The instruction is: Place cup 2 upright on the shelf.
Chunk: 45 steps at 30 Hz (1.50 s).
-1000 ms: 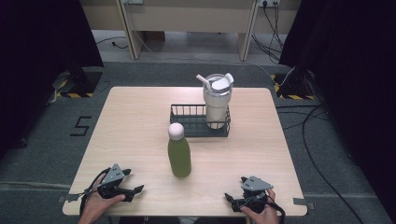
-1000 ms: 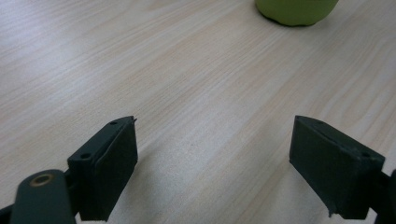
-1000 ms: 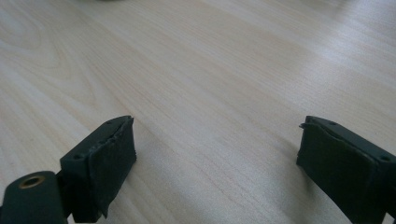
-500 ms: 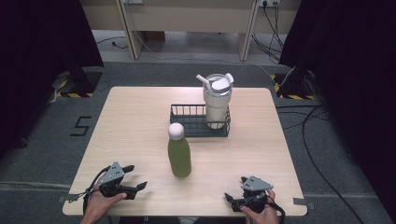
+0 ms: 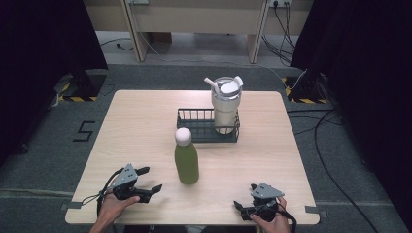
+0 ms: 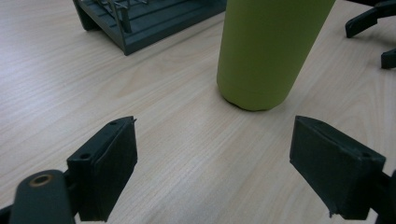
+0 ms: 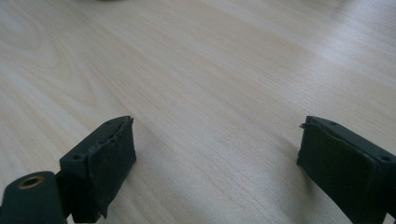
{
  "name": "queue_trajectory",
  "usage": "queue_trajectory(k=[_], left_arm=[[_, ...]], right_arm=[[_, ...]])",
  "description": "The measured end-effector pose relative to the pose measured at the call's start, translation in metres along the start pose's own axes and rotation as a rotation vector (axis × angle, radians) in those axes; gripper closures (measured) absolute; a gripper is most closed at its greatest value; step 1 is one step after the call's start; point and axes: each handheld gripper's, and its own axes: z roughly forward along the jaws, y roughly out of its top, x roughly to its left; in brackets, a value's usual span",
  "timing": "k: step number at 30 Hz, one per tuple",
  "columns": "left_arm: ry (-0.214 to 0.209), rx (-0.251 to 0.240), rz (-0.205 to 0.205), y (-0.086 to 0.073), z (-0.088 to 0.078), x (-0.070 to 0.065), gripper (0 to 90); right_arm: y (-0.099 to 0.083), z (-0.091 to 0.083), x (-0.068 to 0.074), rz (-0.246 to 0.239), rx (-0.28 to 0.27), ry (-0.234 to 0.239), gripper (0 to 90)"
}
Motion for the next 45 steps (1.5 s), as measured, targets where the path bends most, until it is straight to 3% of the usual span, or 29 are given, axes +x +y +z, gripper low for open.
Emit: queue_trajectory(k=[4, 20, 39, 45], left_arm=[[-0.021, -0.019, -0.012, 0.004, 0.003, -0.001, 14.7], [-0.046, -0.045, 0.007, 0.024, 0.025, -0.005, 14.8], [-0.084, -0.064, 0.075, 0.039, 0.055, -0.021, 14.6], [-0.102, -0.07, 0.077, 0.042, 0.063, -0.026, 14.7]], right_arm=[[0.0, 0.0, 0.0, -0.001, -0.001, 0.0, 11.2], [0.0, 0.0, 0.0, 0.002, -0.001, 0.0, 11.1], [-0.001, 0.0, 0.0, 0.002, -0.003, 0.0, 10.9], [-0.001, 0.0, 0.001, 0.002, -0.004, -0.001, 10.8]])
